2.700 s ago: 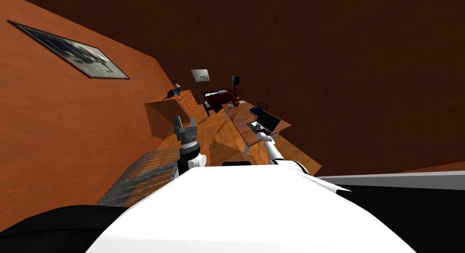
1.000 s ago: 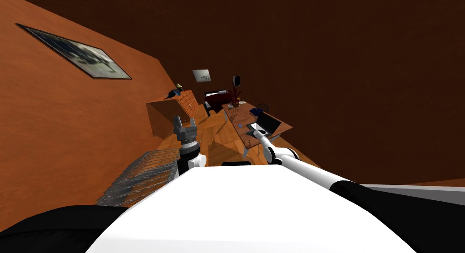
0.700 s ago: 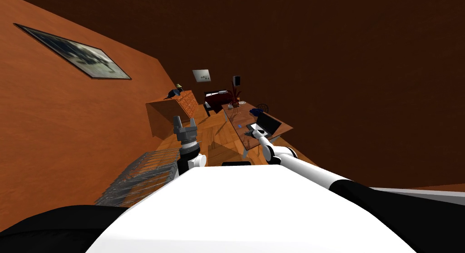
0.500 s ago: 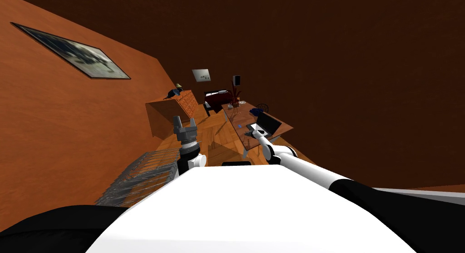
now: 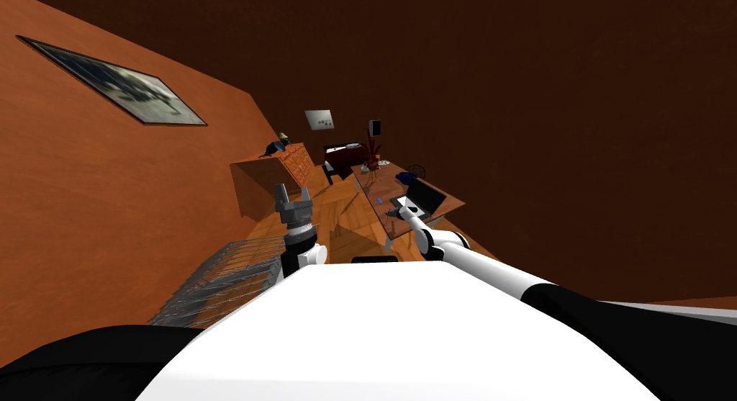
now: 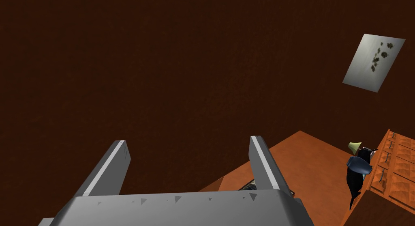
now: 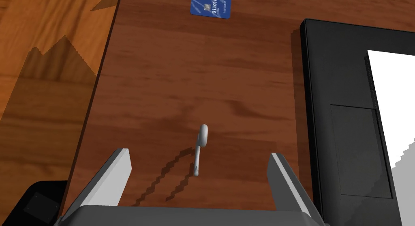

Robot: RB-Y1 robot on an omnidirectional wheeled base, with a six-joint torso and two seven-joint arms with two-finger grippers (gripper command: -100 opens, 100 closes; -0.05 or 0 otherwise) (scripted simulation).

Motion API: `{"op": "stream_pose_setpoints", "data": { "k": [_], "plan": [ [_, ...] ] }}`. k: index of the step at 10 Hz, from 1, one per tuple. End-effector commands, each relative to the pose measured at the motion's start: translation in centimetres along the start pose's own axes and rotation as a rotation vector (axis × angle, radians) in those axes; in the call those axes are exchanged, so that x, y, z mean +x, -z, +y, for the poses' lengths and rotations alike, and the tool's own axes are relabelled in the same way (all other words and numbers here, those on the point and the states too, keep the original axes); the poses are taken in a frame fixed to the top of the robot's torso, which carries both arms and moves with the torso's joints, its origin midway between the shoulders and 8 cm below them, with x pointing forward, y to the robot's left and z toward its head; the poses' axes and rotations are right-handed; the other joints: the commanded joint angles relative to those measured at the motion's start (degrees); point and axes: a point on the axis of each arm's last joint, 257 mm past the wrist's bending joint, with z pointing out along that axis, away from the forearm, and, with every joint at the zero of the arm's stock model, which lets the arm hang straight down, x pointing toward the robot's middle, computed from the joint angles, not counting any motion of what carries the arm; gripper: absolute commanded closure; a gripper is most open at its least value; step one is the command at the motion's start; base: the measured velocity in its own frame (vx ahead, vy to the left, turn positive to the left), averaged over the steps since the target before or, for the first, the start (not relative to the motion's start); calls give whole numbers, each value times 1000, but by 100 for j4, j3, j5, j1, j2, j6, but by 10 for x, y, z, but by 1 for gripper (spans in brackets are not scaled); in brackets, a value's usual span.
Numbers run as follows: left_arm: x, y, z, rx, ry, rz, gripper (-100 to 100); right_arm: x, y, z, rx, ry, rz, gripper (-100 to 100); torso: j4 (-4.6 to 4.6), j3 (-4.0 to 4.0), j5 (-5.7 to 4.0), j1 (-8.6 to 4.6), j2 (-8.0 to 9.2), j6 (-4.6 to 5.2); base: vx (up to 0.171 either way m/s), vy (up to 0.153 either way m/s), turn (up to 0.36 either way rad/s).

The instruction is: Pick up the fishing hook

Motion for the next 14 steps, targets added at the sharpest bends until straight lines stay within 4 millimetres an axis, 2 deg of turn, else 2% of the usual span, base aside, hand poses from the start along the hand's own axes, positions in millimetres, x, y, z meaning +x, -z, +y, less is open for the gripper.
{"op": "stream_pose_setpoints", "data": {
  "k": [1,2,3,4,5,7,8,12,13,14],
  "plan": [
    [0,0,0,0,0,0,0,9,-1,-3,12,-18,12,-100,0,0,0,0,0,0,44,-23,2],
    [0,0,0,0,0,0,0,-1,-2,-7,21,-25,-6,-100,-1,-2,0,1,-3,-1,23,-13,1],
    [0,0,0,0,0,0,0,2,-2,-6,18,-28,-1,-100,-1,0,1,3,1,0,7,-5,1],
    [0,0,0,0,0,0,0,1,-2,-6,17,-24,-2,0,1,4,1,6,8,0,0,0,0],
    [0,0,0,0,0,0,0,-10,-6,-18,12,-30,-1,-100,2,6,2,8,11,0,75,-25,53],
    [0,0,0,0,0,0,0,-11,-6,-19,13,-28,-2,-100,-6,-15,-1,-5,-27,0,93,-32,33],
    [0,0,0,0,0,0,0,-11,-6,-19,11,-29,-1,100,-4,-9,0,0,-13,1,9,-4,-1],
    [0,0,0,0,0,0,0,-7,-6,-16,5,-29,6,100,-15,-10,1,5,-4,-6,1,0,-3],
    [0,0,0,0,0,0,0,-7,-6,-17,7,-30,5,0,-13,-10,2,6,-5,-5,0,0,0],
    [0,0,0,0,0,0,0,-2,-3,-9,16,-25,-1,100,-13,-10,2,6,-5,-5,-71,18,-60]
  ]
}}
